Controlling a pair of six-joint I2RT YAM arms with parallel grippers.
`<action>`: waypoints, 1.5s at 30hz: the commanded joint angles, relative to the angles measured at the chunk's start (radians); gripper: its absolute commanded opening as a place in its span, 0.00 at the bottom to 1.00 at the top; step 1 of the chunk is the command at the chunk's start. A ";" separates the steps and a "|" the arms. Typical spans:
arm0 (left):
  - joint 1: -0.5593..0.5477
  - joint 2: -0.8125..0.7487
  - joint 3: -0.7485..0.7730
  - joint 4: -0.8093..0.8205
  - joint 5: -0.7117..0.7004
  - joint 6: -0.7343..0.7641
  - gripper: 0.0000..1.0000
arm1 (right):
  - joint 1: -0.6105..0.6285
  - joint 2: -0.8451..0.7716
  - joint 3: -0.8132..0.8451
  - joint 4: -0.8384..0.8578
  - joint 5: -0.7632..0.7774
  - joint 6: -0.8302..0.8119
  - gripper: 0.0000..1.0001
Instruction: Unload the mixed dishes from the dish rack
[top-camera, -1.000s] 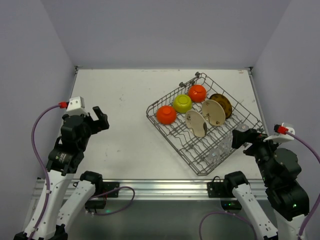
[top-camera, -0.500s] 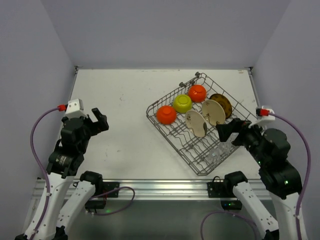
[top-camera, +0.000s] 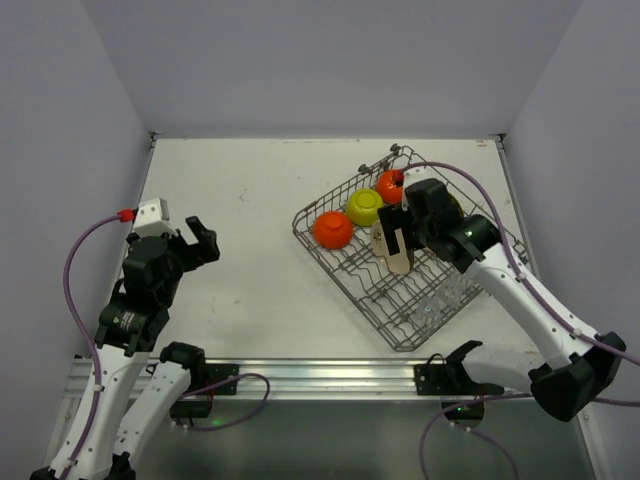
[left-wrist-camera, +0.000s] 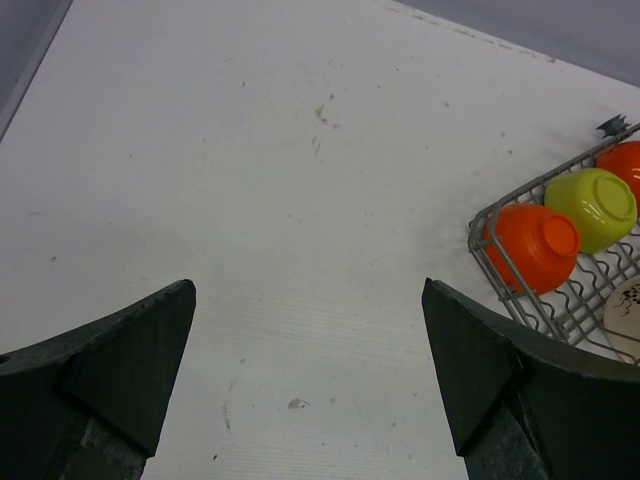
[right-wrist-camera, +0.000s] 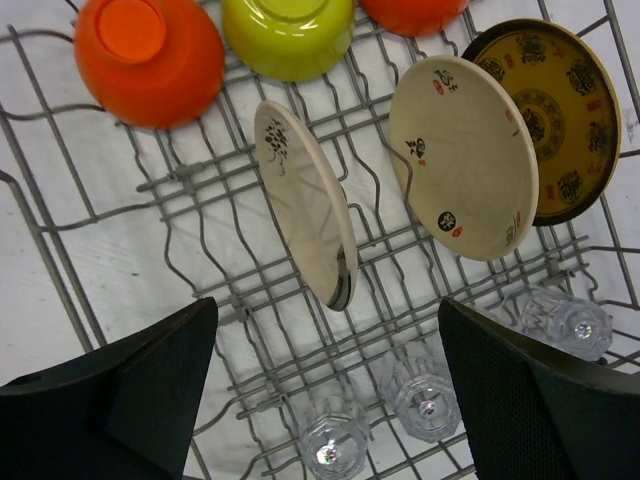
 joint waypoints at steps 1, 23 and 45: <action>-0.008 0.002 -0.006 0.056 0.025 -0.007 1.00 | 0.051 0.106 0.034 -0.006 0.179 -0.088 0.91; -0.037 0.000 -0.012 0.061 0.039 -0.002 1.00 | 0.097 0.372 -0.045 0.154 0.347 -0.177 0.44; -0.049 0.005 -0.012 0.062 0.045 0.002 1.00 | 0.097 0.356 -0.045 0.139 0.350 -0.171 0.18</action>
